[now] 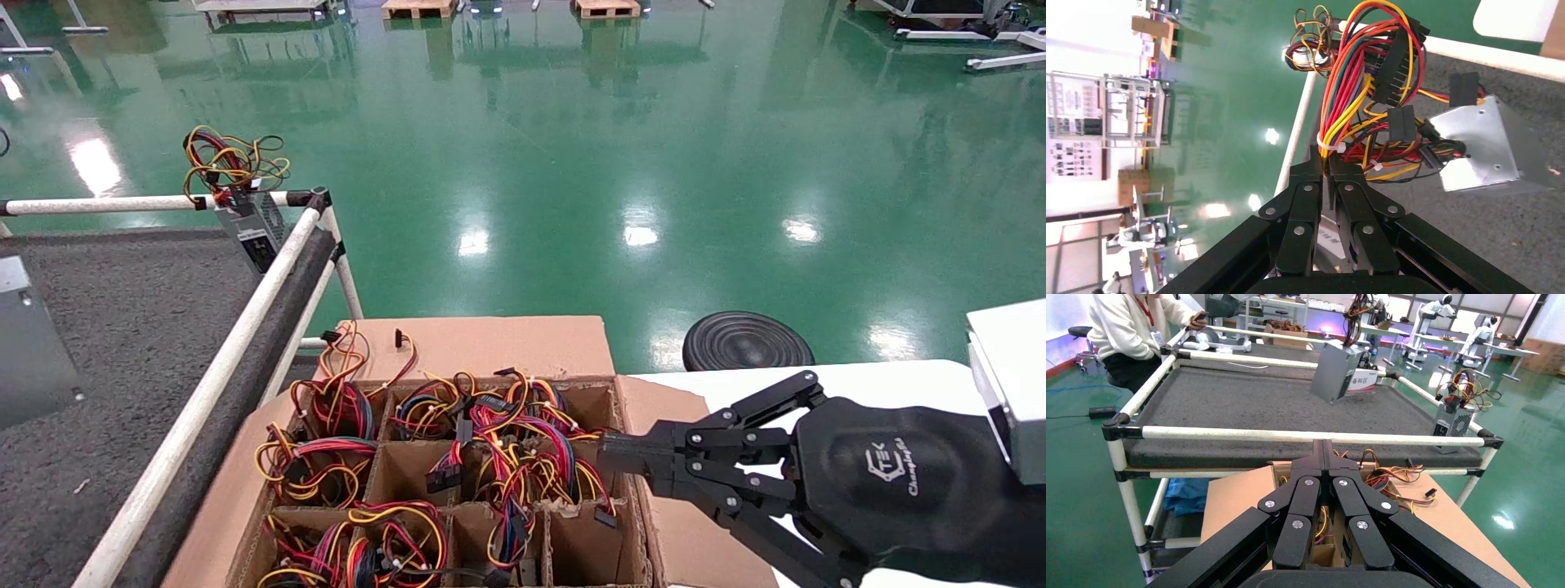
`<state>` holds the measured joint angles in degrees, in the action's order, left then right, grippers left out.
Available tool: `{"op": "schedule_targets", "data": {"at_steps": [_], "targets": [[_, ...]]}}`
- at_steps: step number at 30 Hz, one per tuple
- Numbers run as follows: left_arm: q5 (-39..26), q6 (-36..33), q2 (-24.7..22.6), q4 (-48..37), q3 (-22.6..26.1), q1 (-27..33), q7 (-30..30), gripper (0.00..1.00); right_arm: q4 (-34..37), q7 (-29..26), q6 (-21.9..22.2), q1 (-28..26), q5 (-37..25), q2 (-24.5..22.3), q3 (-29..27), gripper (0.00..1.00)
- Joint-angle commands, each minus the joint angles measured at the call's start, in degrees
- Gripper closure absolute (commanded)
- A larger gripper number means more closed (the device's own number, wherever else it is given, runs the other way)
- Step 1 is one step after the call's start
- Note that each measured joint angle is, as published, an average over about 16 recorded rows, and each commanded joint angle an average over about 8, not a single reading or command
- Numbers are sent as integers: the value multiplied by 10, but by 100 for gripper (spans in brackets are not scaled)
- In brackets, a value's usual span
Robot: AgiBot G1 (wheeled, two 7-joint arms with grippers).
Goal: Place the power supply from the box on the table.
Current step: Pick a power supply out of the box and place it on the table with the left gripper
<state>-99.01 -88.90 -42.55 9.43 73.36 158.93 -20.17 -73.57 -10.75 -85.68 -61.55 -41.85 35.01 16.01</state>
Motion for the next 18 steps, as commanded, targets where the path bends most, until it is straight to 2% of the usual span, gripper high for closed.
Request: {"op": "schedule_targets", "data": {"at_steps": [1,18], "targets": [[1,-1,1,-5,1,-2,-1,100,0,0,0,0,0,0,0,100],[60,-8,19,-47,-20,-96,-22,100,0,0,0,0,0,0,0,100]]}}
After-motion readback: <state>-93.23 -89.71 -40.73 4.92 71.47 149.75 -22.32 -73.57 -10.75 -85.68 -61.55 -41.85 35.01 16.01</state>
